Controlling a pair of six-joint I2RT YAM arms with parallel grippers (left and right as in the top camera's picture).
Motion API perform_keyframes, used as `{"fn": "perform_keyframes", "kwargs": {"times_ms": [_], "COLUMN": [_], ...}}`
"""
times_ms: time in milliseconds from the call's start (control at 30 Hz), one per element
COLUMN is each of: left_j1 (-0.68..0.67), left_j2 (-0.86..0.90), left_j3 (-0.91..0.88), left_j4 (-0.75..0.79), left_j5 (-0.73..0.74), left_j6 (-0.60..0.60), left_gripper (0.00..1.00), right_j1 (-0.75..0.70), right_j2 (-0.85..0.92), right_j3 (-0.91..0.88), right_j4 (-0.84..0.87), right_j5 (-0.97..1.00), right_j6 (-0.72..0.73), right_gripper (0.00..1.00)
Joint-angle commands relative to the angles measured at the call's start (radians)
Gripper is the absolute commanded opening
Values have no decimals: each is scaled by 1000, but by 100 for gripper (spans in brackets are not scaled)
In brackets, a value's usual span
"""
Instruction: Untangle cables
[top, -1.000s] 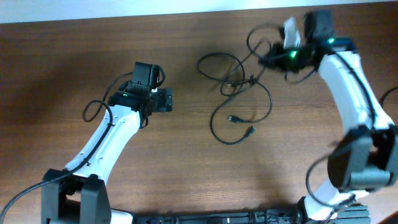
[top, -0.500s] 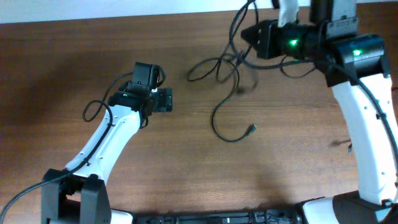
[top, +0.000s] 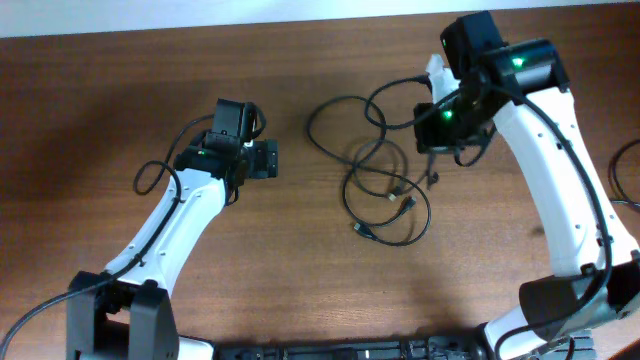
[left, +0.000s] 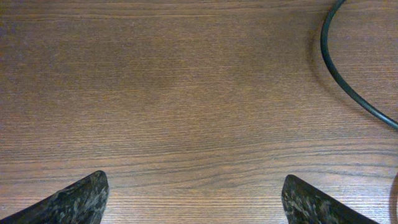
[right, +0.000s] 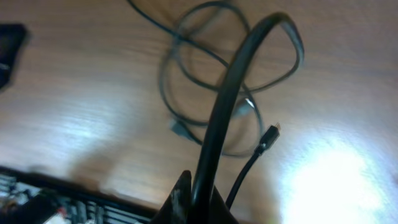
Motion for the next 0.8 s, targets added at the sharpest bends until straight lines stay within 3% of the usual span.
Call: {"fn": "perform_keyframes", "kwargs": {"times_ms": [0, 167, 333, 600, 767], "left_j1": [-1, -1, -1, -1, -1], "left_j2": [-20, -20, -20, -20, -20], "left_j3": [5, 5, 5, 5, 5], "left_j4": [1, -3, -6, -5, -5], "left_j5": [7, 7, 8, 8, 8], "left_j6": [-16, -16, -16, -17, -17], "left_gripper": [89, 90, 89, 90, 90], "right_j1": [5, -10, -65, -103, -103], "right_j2": [-6, -15, -25, -31, -31], "right_j3": [-1, 46, 320, 900, 1021], "right_j4": [92, 185, 187, 199, 200], "right_j5": [-101, -84, -32, -22, -21], "right_j6": [-41, -42, -65, -114, -114], "right_gripper": [4, 4, 4, 4, 4]}}
